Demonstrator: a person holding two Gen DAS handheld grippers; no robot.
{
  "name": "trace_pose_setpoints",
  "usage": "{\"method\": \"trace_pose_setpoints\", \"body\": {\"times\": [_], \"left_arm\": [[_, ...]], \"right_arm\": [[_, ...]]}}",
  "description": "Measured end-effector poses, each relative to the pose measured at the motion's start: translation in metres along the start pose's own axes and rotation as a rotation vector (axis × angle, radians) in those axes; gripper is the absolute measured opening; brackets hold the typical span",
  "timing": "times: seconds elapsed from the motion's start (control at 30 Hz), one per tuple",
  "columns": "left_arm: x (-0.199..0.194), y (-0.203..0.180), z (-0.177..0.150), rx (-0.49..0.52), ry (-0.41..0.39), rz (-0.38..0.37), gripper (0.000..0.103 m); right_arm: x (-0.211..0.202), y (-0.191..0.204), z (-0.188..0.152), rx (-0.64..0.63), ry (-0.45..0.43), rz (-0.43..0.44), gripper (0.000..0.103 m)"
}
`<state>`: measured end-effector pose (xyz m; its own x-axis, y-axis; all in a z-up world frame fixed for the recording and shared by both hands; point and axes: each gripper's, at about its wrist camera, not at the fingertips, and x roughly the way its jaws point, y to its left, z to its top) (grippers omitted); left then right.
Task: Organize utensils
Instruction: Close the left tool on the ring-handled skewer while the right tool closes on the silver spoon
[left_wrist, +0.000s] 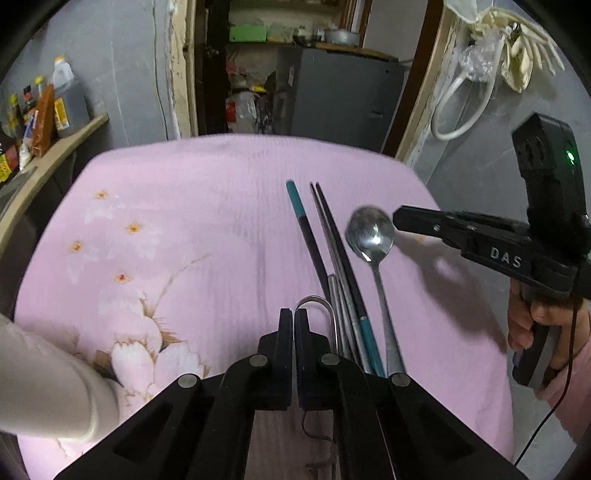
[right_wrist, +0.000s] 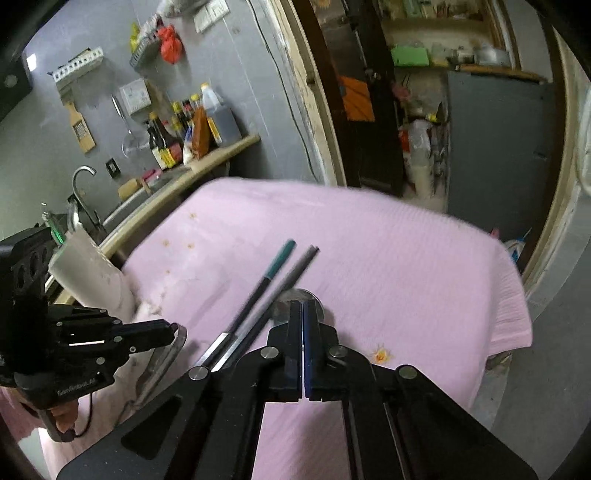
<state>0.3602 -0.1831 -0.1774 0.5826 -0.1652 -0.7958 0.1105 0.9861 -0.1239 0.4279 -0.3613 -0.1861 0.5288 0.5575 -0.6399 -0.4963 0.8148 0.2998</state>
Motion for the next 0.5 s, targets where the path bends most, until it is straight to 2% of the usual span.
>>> {"method": "trace_pose_setpoints", "body": {"times": [0.2, 0.27, 0.33, 0.4, 0.43, 0.47, 0.5], "left_arm": [[-0.042, 0.000, 0.000, -0.021, -0.106, -0.006, 0.002], [-0.056, 0.001, -0.001, -0.029, -0.133, -0.014, 0.002], [-0.062, 0.002, -0.002, -0.030, -0.143, -0.014, 0.002], [-0.062, 0.003, -0.002, -0.022, -0.132, -0.013, 0.002], [-0.061, 0.005, -0.002, -0.024, -0.121, -0.009, 0.002], [-0.059, 0.008, -0.001, -0.033, -0.112, -0.007, 0.002], [-0.057, 0.011, 0.000, -0.041, -0.110, -0.007, 0.002]], "right_arm": [[-0.037, 0.030, 0.006, -0.058, -0.046, -0.072, 0.001], [-0.041, 0.032, 0.008, -0.055, -0.051, -0.106, 0.001], [-0.038, 0.023, 0.010, -0.013, -0.044, -0.103, 0.003], [-0.029, 0.012, 0.010, 0.025, -0.020, -0.103, 0.013], [-0.024, 0.009, 0.009, 0.033, -0.011, -0.101, 0.025], [-0.018, 0.003, 0.009, 0.042, 0.002, -0.096, 0.032], [-0.012, -0.001, 0.009, 0.040, 0.007, -0.088, 0.033]]}}
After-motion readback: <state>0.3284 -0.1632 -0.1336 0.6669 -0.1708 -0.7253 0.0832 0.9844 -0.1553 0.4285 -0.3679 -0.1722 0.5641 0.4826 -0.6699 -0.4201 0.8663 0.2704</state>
